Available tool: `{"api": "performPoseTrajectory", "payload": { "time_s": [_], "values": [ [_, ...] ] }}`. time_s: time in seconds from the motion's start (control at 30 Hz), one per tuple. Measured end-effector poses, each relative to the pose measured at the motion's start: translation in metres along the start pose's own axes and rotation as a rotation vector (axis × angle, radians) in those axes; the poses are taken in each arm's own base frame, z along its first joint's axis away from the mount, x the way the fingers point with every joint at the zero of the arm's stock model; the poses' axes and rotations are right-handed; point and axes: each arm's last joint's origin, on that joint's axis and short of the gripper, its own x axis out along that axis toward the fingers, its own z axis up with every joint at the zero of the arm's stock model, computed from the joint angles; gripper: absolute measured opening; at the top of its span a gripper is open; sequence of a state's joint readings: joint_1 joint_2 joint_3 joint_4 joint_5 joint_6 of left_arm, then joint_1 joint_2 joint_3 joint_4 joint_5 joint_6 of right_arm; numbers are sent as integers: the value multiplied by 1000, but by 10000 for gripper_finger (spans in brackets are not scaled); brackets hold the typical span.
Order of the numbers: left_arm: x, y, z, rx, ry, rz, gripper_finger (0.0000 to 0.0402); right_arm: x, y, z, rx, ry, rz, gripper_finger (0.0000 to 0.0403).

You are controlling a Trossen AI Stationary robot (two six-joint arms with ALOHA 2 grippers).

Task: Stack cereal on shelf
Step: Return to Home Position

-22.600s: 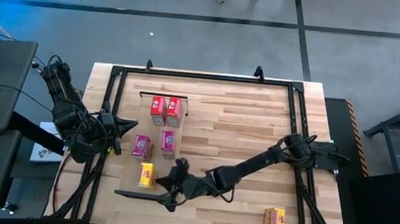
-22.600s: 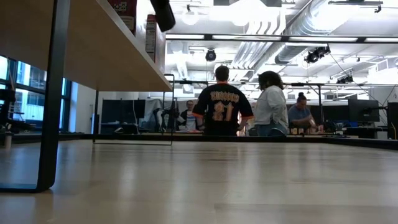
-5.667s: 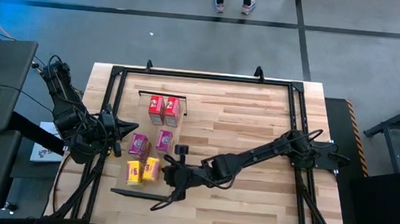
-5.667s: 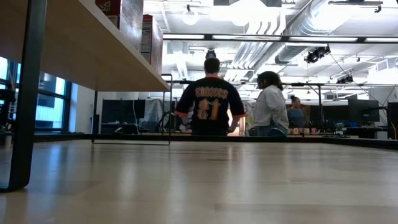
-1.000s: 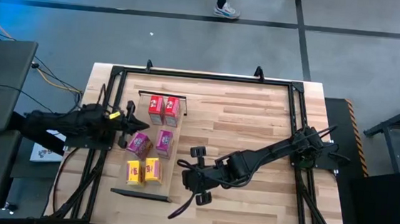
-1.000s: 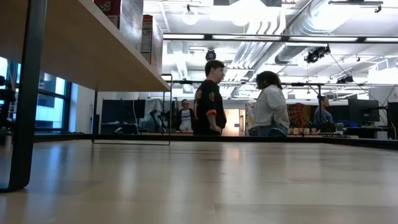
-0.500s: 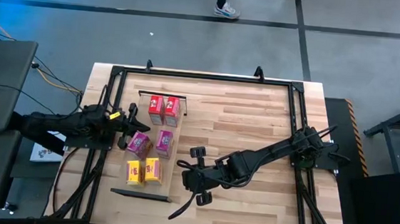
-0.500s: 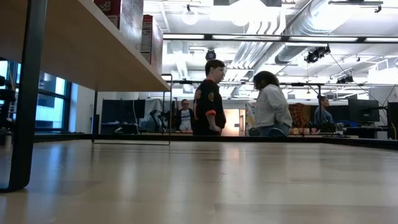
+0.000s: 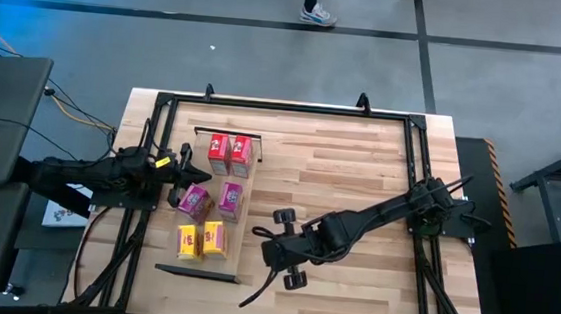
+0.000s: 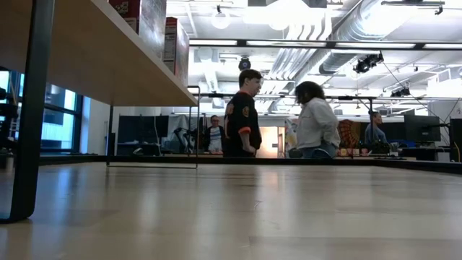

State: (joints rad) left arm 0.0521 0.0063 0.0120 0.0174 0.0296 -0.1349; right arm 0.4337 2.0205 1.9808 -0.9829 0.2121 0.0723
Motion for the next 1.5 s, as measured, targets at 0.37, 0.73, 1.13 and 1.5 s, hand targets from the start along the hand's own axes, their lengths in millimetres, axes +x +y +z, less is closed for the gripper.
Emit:
{"api": "performPoseTrajectory", "payload": {
  "time_s": [0.37, 0.73, 1.13, 1.5],
  "values": [
    [0, 0, 0, -3, -2, 0, 0, -49, 4, -27, 83, 21, -178, 0],
    [0, 0, 0, -2, -2, 0, 0, -72, -25, -165, 334, -409, -42, 0],
    [0, 0, 0, -2, -3, -1, 0, -77, -56, -271, 355, -867, -90, 0],
    [0, 0, 0, -3, -2, -1, 0, -70, -95, -290, 356, -892, -114, 0]
  ]
}}
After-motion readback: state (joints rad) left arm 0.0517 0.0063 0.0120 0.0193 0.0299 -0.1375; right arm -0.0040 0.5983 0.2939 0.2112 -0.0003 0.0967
